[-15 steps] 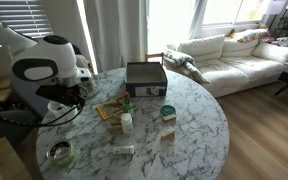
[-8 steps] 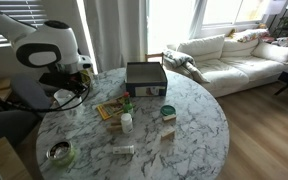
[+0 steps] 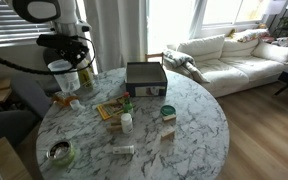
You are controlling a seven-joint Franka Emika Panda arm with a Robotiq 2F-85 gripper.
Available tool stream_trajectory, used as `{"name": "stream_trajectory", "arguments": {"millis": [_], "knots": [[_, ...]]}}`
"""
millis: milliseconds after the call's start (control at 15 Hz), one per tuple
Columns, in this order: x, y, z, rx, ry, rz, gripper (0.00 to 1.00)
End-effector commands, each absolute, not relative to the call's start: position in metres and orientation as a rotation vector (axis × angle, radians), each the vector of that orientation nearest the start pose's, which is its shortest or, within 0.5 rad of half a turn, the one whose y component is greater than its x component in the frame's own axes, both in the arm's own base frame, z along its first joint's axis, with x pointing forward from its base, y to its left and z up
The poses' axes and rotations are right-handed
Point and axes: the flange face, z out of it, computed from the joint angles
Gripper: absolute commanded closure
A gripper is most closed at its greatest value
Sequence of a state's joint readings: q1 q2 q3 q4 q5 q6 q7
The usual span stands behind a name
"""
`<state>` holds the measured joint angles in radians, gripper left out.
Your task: Move the clear cup to the left then put the glasses inside the cup and put the cup inside the clear container
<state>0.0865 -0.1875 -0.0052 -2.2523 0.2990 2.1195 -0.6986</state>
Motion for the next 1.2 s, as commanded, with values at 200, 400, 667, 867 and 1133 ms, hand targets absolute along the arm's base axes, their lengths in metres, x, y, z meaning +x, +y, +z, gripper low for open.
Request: {"name": "stream_trajectory", "arguments": {"millis": [200, 400, 667, 867, 1133], "knots": [[0.547, 0.079, 0.447, -2.653, -0.871, -0.290, 0.99], [0.567, 0.084, 0.420, -2.615, -0.820, -0.348, 0.99], [0.586, 0.094, 0.394, -2.569, -0.781, -0.421, 0.99], [0.591, 0.105, 0.373, -2.552, -0.779, -0.362, 0.99], [0.592, 0.116, 0.344, -2.565, -0.791, -0.261, 0.99]]}}
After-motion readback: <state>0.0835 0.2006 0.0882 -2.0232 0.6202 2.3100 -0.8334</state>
